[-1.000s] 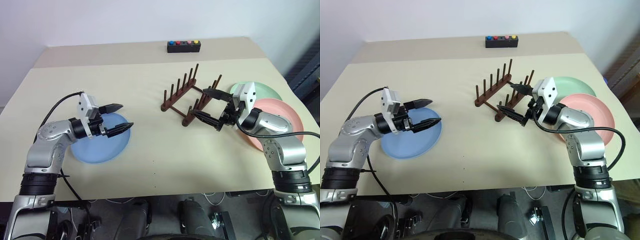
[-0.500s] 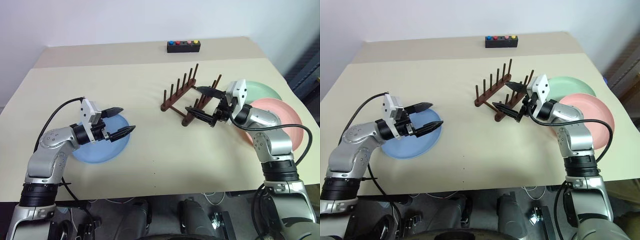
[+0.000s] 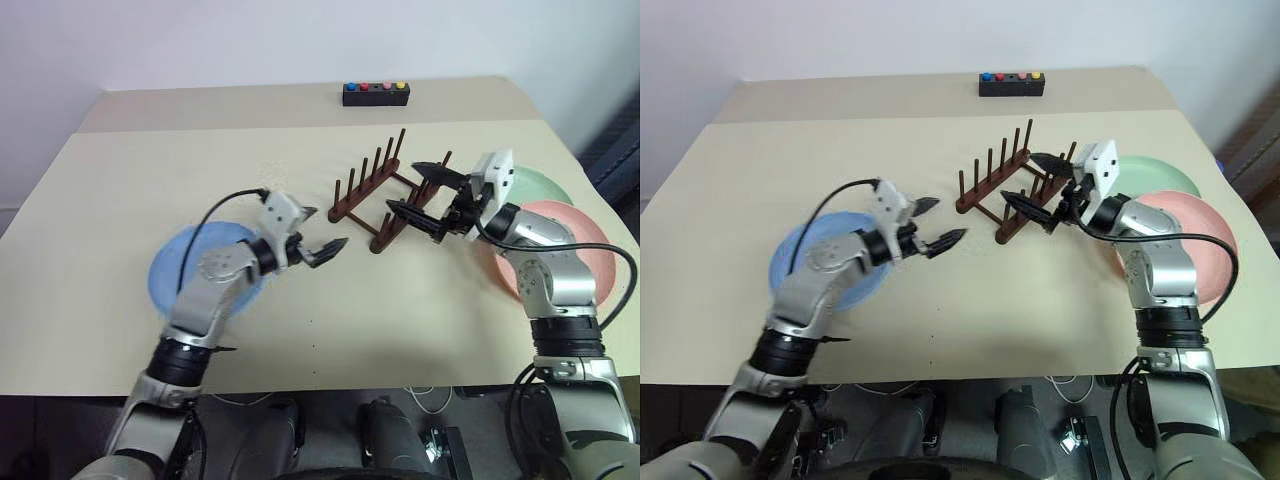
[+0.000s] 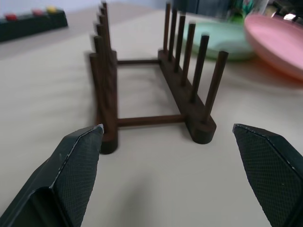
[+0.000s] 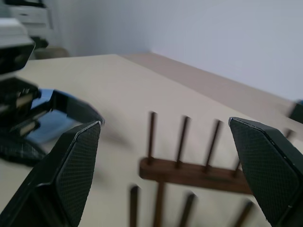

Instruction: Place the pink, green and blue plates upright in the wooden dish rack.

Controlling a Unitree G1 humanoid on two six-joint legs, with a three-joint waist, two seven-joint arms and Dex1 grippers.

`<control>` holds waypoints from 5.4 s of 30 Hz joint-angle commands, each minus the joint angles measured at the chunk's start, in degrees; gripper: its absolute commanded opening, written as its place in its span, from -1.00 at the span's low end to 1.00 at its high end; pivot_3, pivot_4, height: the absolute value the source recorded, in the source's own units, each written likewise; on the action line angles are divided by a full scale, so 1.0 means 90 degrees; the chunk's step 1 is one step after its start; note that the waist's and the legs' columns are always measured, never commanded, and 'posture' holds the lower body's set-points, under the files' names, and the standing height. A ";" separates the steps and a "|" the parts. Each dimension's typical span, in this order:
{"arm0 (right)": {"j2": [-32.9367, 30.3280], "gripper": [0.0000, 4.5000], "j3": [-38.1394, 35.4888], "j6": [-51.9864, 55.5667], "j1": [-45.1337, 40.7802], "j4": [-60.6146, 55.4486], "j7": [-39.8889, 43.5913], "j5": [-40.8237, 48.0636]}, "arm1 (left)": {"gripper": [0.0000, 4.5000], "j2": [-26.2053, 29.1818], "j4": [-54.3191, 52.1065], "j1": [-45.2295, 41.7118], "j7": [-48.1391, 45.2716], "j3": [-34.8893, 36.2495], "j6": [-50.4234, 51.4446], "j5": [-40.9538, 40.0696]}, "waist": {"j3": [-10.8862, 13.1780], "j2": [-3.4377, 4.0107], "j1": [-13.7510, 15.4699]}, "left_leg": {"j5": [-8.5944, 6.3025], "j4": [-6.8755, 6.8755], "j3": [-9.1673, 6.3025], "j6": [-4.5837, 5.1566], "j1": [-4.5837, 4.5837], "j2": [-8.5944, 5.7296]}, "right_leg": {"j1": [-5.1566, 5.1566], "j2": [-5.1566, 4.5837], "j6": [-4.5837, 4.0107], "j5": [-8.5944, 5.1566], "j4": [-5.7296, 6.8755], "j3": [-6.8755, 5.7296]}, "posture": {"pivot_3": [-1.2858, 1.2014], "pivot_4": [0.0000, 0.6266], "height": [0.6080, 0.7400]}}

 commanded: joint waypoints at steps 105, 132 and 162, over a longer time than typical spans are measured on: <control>-0.1977 1.00 -0.1589 0.0730 0.1902 -0.0585 0.1225 0.0875 | 0.99 0.0703 0.2236 -0.0906 -0.3278 -0.0519 -0.1711 0.0511 | 0.0004 -0.0006 0.0001 | -0.0037 0.0062 -0.0010 0.0063 0.0013 -0.0002 | 0.0059 -0.0005 0.0014 0.0003 -0.0018 -0.0003 | 0.03 -0.52 1.00; -0.1673 -0.95 -0.1021 0.0722 0.2028 -0.0770 0.1665 0.0804 | -1.00 0.1809 -0.1378 0.0138 -0.3397 0.0303 0.1286 -0.1860 | 0.0004 -0.0004 0.0002 | -0.0038 0.0064 -0.0012 0.0062 0.0019 0.0000 | 0.0067 -0.0005 0.0014 0.0003 -0.0020 -0.0001 | 0.03 -0.52 1.00; -0.1623 -1.00 -0.1102 0.0508 0.1938 -0.0653 0.1362 0.0771 | 0.35 0.1201 0.0922 -0.0563 -0.3349 0.0164 -0.0809 -0.0615 | 0.0005 -0.0006 0.0005 | -0.0040 0.0064 -0.0012 0.0066 0.0022 0.0000 | 0.0069 -0.0003 0.0014 0.0003 -0.0021 -0.0002 | 0.03 -0.52 1.00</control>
